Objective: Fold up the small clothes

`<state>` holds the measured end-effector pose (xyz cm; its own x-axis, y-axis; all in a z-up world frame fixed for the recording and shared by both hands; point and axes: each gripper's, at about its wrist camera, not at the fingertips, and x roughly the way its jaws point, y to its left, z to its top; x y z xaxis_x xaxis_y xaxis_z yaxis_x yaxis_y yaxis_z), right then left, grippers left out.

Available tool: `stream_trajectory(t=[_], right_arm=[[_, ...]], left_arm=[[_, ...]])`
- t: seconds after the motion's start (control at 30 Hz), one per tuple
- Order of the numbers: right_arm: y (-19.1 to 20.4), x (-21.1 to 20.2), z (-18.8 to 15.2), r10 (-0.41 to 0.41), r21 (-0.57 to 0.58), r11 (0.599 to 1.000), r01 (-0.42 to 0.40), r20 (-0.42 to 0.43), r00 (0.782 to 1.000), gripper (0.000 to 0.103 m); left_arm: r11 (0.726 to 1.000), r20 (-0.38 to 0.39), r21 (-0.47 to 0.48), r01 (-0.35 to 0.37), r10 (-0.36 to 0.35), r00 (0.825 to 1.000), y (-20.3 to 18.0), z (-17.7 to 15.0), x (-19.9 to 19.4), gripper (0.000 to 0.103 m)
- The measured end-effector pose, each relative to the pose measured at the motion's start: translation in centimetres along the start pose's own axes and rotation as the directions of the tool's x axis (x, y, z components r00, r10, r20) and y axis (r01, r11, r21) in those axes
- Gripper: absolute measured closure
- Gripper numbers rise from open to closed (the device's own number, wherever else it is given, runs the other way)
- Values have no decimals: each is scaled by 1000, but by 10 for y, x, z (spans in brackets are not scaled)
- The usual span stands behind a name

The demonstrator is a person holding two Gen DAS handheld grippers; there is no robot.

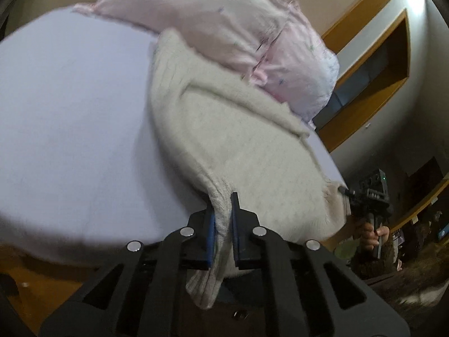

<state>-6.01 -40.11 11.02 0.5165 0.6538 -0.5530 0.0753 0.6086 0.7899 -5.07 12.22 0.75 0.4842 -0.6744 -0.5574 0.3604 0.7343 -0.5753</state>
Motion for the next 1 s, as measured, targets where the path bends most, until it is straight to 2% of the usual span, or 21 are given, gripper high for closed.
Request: stream_trajectory(t=[0.13, 0.2, 0.27, 0.33, 0.37, 0.43, 0.5, 0.53, 0.57, 0.6, 0.67, 0.7, 0.73, 0.77, 0.8, 0.87, 1.0], right_arm=[[15, 9, 70, 95, 18, 995, -98, 129, 987, 96], [14, 29, 110, 113, 43, 991, -124, 194, 974, 96], [2, 50, 146, 108, 101, 985, -137, 253, 961, 96], [-25, 72, 178, 28, 195, 977, -91, 302, 953, 96], [-43, 86, 191, -34, 261, 964, -49, 306, 951, 96], [-67, 107, 202, -87, 359, 933, -19, 277, 957, 96], [-82, 119, 208, -90, 423, 906, -33, 268, 959, 93], [-86, 121, 210, -91, 442, 896, -43, 277, 957, 91], [-88, 121, 211, -86, 453, 890, -55, 287, 954, 85], [-92, 124, 215, -58, 466, 879, -99, 311, 949, 68], [-91, 124, 226, -31, 452, 880, -146, 359, 933, 45], [-87, 122, 230, -44, 433, 891, -135, 380, 924, 34], [-82, 116, 233, -55, 410, 904, -124, 398, 916, 29], [-79, 116, 239, -56, 391, 913, -120, 409, 911, 22], [-74, 114, 238, -47, 371, 921, -120, 412, 910, 20], [-67, 114, 237, -41, 337, 935, -107, 405, 913, 17], [-55, 117, 230, -69, 273, 961, -31, 348, 935, 14]], left_arm=[[1000, 117, -16, 6, -5, 993, 0, 75, -1, 95], [997, 189, -73, -10, 24, 982, 10, 125, 13, 95], [990, 220, -136, -39, 69, 973, 23, 162, 37, 95], [972, 215, -211, -101, 147, 966, 44, 202, 76, 95], [963, 199, -240, -122, 172, 965, 53, 212, 92, 95], [935, 134, -316, -163, 214, 968, 78, 226, 125, 95], [910, 92, -387, -151, 201, 975, 93, 230, 147, 95], [905, 94, -403, -138, 191, 977, 96, 229, 148, 95], [902, 97, -417, -115, 170, 981, 98, 229, 148, 95], [899, 100, -429, -83, 139, 985, 100, 229, 146, 93], [886, 109, -463, -13, 71, 992, 107, 230, 140, 77], [881, 122, -473, 18, 46, 991, 109, 230, 135, 53], [881, 157, -473, 31, 49, 986, 107, 229, 124, 27], [886, 186, -463, 19, 77, 980, 105, 228, 113, 18], [896, 214, -443, 2, 104, 971, 101, 226, 101, 15], [918, 214, -397, -9, 102, 972, 96, 223, 87, 15], [943, 104, -323, -84, 123, 987, 86, 211, 95, 16]])
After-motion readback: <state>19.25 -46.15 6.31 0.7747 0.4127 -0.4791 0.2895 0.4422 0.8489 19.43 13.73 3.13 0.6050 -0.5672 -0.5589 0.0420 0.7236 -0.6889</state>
